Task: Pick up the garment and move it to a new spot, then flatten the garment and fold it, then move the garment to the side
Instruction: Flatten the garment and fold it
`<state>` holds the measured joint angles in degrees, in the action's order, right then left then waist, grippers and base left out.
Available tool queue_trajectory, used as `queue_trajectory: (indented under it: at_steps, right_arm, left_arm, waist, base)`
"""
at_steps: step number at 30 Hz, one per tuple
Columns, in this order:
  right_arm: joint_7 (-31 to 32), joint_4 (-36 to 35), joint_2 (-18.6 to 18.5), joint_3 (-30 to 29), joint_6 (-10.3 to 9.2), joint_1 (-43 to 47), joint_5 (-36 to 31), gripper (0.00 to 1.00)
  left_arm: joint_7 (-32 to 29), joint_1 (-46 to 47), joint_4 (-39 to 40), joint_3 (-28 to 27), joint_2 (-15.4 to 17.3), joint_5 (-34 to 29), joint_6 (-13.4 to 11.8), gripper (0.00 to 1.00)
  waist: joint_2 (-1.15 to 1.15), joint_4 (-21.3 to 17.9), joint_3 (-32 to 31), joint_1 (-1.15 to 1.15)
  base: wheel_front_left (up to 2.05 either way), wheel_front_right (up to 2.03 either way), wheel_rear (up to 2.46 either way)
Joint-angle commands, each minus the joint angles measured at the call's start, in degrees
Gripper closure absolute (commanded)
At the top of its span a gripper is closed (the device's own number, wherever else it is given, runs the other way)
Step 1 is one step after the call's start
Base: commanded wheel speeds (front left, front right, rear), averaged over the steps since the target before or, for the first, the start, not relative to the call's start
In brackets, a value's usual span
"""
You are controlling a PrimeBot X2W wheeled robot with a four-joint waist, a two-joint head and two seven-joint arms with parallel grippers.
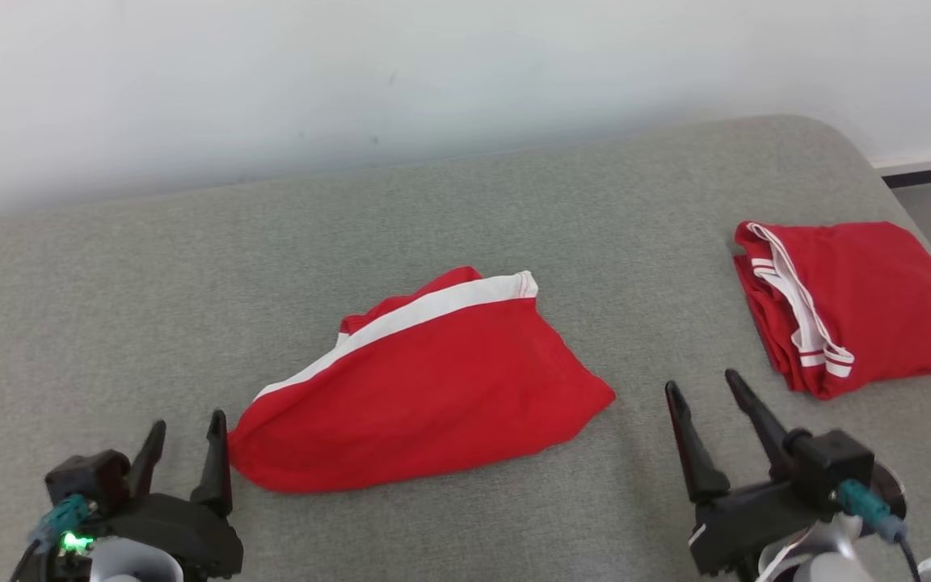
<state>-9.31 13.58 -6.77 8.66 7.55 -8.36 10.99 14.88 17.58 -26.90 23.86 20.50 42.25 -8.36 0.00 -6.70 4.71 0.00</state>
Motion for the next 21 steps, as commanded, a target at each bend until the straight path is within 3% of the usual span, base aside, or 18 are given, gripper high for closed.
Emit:
queue_trajectory:
  at_steps: [1, 7, 14, 21]
  right_arm:
    - [0.78, -0.33, -0.88, 0.04, -0.16, -1.18, 0.06, 0.0]
    - [8.89, 1.57, -3.44, 1.8, -0.15, -6.02, 2.57, 0.0]
    - [18.7, 7.11, -5.66, 4.68, -0.15, -14.99, 9.16, 0.0]
    - [27.05, 15.55, -6.09, 4.12, -0.15, -23.22, 14.12, 0.0]
  left_arm:
    - [0.32, -1.29, 2.09, -1.75, -0.21, -1.24, -0.56, 0.0]
    - [0.25, -8.99, 15.14, -11.56, -4.37, -8.25, -1.41, 0.0]
    - [0.24, -15.35, 20.35, -18.09, -8.92, -15.21, 2.27, 0.0]
    - [0.24, -13.98, 21.56, -21.33, -11.24, -19.6, 5.35, 0.0]
  waist:
    - [0.0, 1.0, -0.31, 0.0]
    - [0.0, 3.08, -0.43, 0.0]
    - [0.0, 5.35, 1.15, 0.0]
    - [0.0, 8.13, 4.13, 0.0]
  base:
    - [0.0, 0.0, 0.0]
    - [0.0, 0.0, 0.0]
    - [0.0, 0.0, 0.0]
    - [0.0, 0.0, 0.0]
